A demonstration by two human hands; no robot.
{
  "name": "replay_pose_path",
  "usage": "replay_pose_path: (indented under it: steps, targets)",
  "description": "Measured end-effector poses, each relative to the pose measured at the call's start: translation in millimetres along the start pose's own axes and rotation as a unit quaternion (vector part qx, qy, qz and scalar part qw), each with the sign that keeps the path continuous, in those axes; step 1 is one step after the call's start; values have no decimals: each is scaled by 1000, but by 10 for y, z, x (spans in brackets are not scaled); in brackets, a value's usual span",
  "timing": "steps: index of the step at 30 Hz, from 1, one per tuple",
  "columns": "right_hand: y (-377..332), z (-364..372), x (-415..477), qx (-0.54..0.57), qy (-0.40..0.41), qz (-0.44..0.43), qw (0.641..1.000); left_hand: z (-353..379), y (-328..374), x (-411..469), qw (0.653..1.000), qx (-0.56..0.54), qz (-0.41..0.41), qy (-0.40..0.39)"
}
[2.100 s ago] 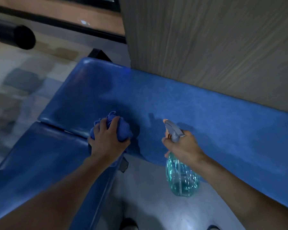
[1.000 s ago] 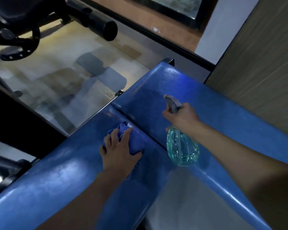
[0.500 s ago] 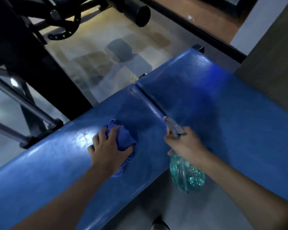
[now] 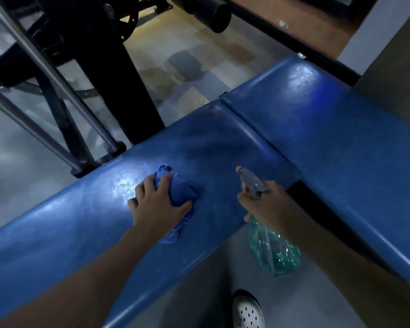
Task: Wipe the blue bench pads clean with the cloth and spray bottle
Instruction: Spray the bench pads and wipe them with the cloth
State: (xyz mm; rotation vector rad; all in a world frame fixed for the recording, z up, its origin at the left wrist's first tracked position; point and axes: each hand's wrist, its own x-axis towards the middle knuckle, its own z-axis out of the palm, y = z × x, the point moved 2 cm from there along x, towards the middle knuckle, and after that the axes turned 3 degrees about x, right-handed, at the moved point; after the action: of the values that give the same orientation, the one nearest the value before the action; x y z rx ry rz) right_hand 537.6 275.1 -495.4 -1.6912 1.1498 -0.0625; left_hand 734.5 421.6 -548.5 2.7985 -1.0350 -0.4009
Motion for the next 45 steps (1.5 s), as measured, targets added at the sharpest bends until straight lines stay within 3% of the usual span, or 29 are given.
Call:
replay_pose_path:
  steps: [3, 7, 11, 18, 23, 30, 45]
  targets:
    - [-123, 292, -167, -71, 12, -18, 997, -33, -333, -145, 1000, 14, 10, -5]
    - [-155, 672, -307, -33, 40, -13, 999, -88, -902, -403, 1000, 15, -8, 8]
    - [-236, 969, -466, 5, 17, -20, 1000, -122, -1320, -672, 999, 14, -24, 28]
    - [-370, 1422, -760, -40, 9, -23, 999, -204, -1872, -1056, 998, 12, -54, 3]
    - [-479, 1751, -973, -38, -62, -35, 997, -255, -2253, -1306, 996, 4, -87, 0]
    - [-616, 2252, -1218, -118, -80, -43, 989, -321, -2723, -1596, 991, -1, -135, -9]
    - [-848, 3307, -1803, -103, -156, -69, 980, -396, -3926, -2404, 971, -39, -233, 31]
